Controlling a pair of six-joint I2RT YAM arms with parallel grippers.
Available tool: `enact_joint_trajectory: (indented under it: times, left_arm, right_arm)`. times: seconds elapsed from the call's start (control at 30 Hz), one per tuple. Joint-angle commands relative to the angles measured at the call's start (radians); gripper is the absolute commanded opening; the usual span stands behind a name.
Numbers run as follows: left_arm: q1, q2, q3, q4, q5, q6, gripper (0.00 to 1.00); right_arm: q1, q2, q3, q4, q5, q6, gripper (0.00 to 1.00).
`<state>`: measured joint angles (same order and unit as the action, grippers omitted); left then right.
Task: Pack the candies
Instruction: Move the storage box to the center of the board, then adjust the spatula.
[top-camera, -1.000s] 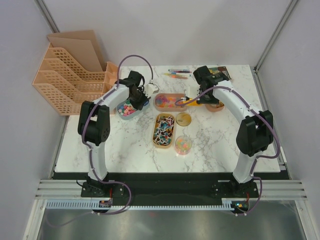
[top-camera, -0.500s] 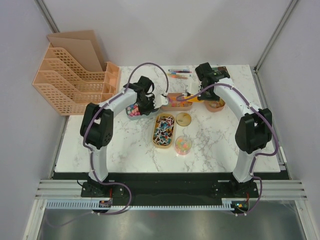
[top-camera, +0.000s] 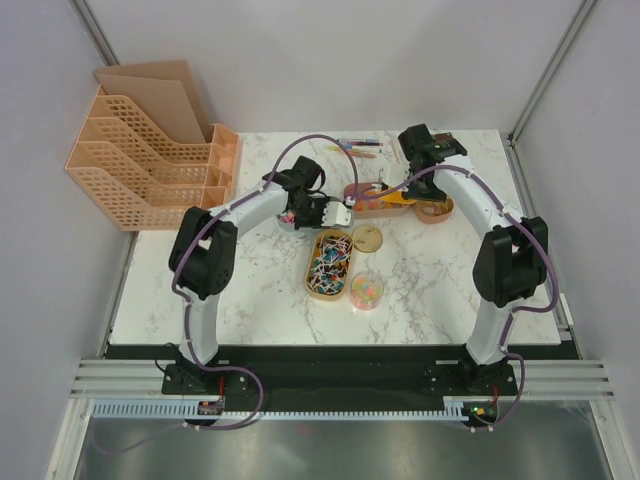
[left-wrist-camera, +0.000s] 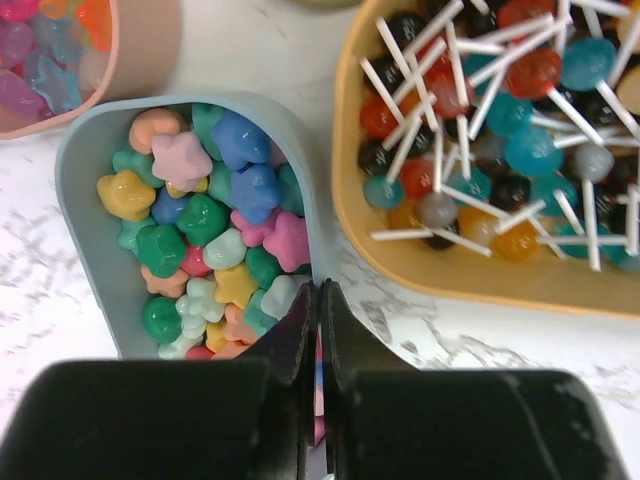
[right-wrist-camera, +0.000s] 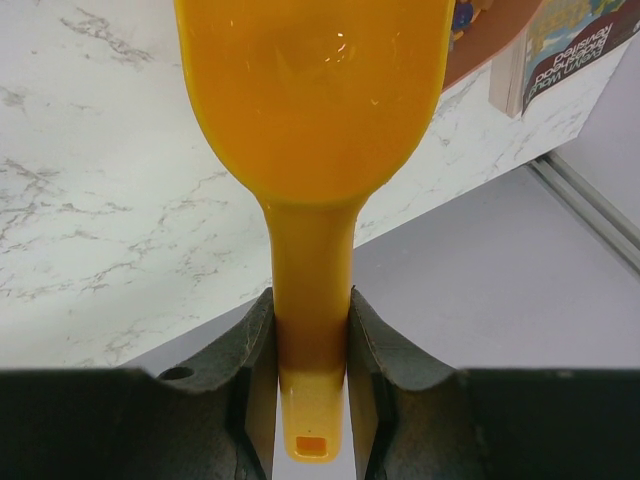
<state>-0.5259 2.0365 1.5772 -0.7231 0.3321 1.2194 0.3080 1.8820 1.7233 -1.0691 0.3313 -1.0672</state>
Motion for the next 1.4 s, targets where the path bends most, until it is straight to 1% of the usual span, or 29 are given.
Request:
enact_joint_trajectory:
  times: [0.0, 0.17, 0.37, 0.43, 0.47, 0.5, 0.53, 0.57, 0.6, 0.63, 0.67, 0.73, 0.77, 0.8, 0.83, 0.9, 0.93, 1.03, 1.07, 1.1, 1.17, 1.27, 1.37]
  left_arm:
    - [-0.031, 0.037, 0.029, 0.171, 0.088, 0.1, 0.02]
    - [-0.051, 0.062, 0.029, 0.302, 0.117, 0.062, 0.02]
    - [-0.077, 0.085, 0.049, 0.436, 0.139, -0.069, 0.02]
    - [-0.079, 0.08, 0.067, 0.485, 0.133, -0.153, 0.21]
    - [-0.077, 0.073, 0.078, 0.494, 0.122, -0.222, 0.31]
    - [-0.077, 0.062, 0.11, 0.495, 0.089, -0.257, 0.37]
    - [-0.069, 0.056, 0.128, 0.485, 0.07, -0.291, 0.49]
    - [-0.063, 0.047, 0.147, 0.472, 0.05, -0.352, 0.53]
    - [-0.054, 0.036, 0.161, 0.458, 0.035, -0.378, 0.56]
    - [-0.045, 0.009, 0.173, 0.439, 0.004, -0.409, 0.62]
    - [-0.022, -0.008, 0.175, 0.433, -0.01, -0.478, 0.66]
    - [0.021, -0.057, 0.17, 0.416, -0.03, -0.553, 0.76]
    - [0.036, -0.073, 0.168, 0.409, -0.028, -0.631, 0.75]
    - [0.05, -0.082, 0.168, 0.395, -0.007, -0.667, 0.71]
    - [0.064, -0.096, 0.168, 0.384, 0.01, -0.702, 0.47]
    - [0.099, -0.099, 0.173, 0.357, 0.082, -0.787, 0.05]
    - [0.116, -0.091, 0.176, 0.346, 0.106, -0.817, 0.02]
    - [0.142, -0.059, 0.225, 0.337, 0.228, -0.946, 0.02]
    - [0.15, -0.026, 0.245, 0.333, 0.264, -1.015, 0.02]
    - [0.152, -0.01, 0.291, 0.33, 0.331, -1.047, 0.02]
    - [0.155, 0.039, 0.355, 0.327, 0.414, -1.128, 0.02]
    - [0.152, 0.077, 0.403, 0.329, 0.479, -1.204, 0.02]
    - [0.141, 0.091, 0.414, 0.337, 0.505, -1.21, 0.02]
  right_arm:
    - [-0.01, -0.069, -0.016, 0.005, 0.029, 0.003, 0.01]
    - [-0.013, -0.112, -0.044, -0.028, 0.035, 0.009, 0.0]
    - [-0.04, -0.179, -0.091, -0.052, 0.029, -0.017, 0.0]
    - [-0.05, -0.185, -0.097, -0.057, 0.025, -0.017, 0.0]
    - [-0.055, -0.187, -0.1, -0.058, 0.022, -0.016, 0.0]
    - [-0.058, -0.184, -0.099, -0.057, 0.017, -0.014, 0.0]
    - [-0.069, -0.182, -0.097, -0.057, -0.001, -0.013, 0.0]
    - [-0.07, -0.173, -0.093, -0.054, -0.011, -0.002, 0.0]
    - [-0.073, -0.166, -0.084, -0.048, -0.026, 0.003, 0.0]
    - [-0.075, -0.161, -0.079, -0.04, -0.04, 0.01, 0.01]
    - [-0.073, -0.144, -0.071, -0.034, -0.069, 0.013, 0.0]
    - [-0.072, -0.126, -0.038, -0.02, -0.1, 0.024, 0.0]
    - [-0.07, -0.101, -0.021, -0.02, -0.13, 0.03, 0.0]
    - [-0.066, -0.089, 0.013, -0.02, -0.138, 0.035, 0.0]
    - [-0.057, -0.08, 0.028, -0.022, -0.149, 0.038, 0.01]
    - [-0.043, -0.058, 0.071, -0.035, -0.204, 0.03, 0.0]
    - [-0.027, -0.055, 0.078, -0.034, -0.215, 0.017, 0.0]
    - [0.015, -0.038, 0.096, -0.037, -0.229, -0.01, 0.0]
    - [0.025, -0.028, 0.102, -0.038, -0.229, -0.016, 0.0]
    - [0.034, -0.021, 0.108, -0.038, -0.232, -0.017, 0.0]
    - [0.049, 0.003, 0.137, -0.038, -0.235, -0.02, 0.0]
    - [0.057, 0.049, 0.197, -0.035, -0.242, -0.004, 0.01]
    - [0.066, 0.11, 0.272, -0.034, -0.252, 0.032, 0.0]
